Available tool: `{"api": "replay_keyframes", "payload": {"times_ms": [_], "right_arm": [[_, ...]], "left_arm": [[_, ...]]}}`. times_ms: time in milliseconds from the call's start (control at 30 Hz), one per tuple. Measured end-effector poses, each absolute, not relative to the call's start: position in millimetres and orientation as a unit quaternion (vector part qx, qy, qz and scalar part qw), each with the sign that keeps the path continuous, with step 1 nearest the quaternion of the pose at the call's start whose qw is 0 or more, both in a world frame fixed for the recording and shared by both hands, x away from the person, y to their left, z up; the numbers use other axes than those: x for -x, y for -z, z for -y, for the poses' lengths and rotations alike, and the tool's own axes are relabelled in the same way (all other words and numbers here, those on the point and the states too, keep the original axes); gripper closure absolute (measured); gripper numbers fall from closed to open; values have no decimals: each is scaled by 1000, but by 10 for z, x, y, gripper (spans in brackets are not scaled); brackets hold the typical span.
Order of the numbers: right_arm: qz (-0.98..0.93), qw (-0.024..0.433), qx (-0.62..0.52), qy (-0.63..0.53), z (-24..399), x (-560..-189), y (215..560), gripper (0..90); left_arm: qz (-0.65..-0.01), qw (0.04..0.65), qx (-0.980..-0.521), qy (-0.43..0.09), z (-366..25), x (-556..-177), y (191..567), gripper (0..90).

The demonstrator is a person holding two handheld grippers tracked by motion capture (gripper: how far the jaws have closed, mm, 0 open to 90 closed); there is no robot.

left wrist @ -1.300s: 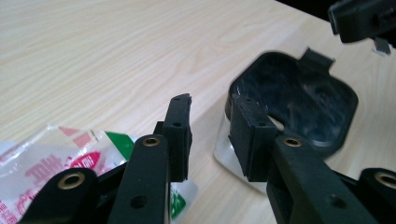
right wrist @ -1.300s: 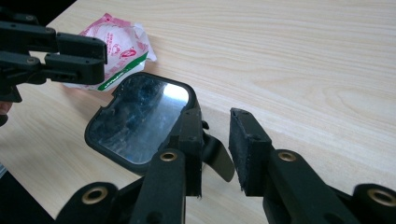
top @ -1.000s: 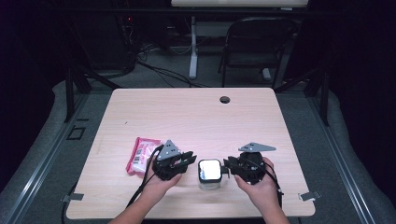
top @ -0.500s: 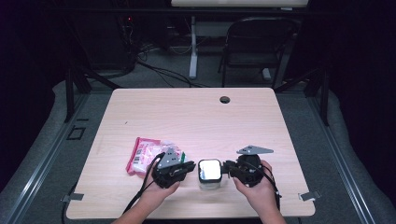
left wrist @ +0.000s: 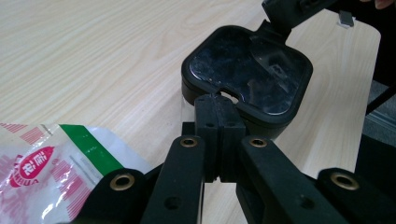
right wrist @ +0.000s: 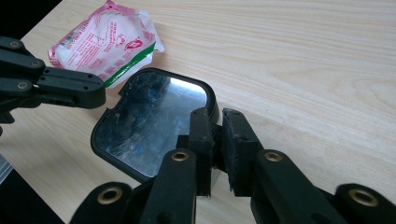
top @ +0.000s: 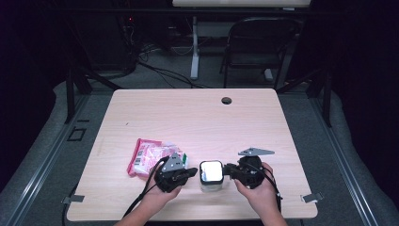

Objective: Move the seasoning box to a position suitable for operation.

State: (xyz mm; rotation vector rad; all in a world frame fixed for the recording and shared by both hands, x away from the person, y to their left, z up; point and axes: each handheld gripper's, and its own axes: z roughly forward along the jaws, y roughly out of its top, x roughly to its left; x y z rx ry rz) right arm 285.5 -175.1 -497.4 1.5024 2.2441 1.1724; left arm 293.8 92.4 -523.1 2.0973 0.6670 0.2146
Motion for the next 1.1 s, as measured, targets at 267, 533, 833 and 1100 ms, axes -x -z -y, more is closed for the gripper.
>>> {"api": "replay_keyframes", "payload": {"times_ms": [267, 533, 833, 1100], "right_arm": [[-752, 94, -511, -406, 1768, -2840, 4991, 828], [-748, 93, -513, -411, 1773, -2830, 5001, 828], [-747, 93, -515, -409, 1770, -2824, 4999, 829], [-745, 95, -517, -411, 1768, -2818, 5003, 829]], "left_arm": [[-263, 430, -861, -70, -877, -2932, 5277, 900], [-253, 417, -871, -60, -861, -2911, 5296, 900], [-249, 417, -872, -58, -859, -2899, 5287, 900], [-250, 424, -868, -58, -865, -2897, 5270, 900]]}}
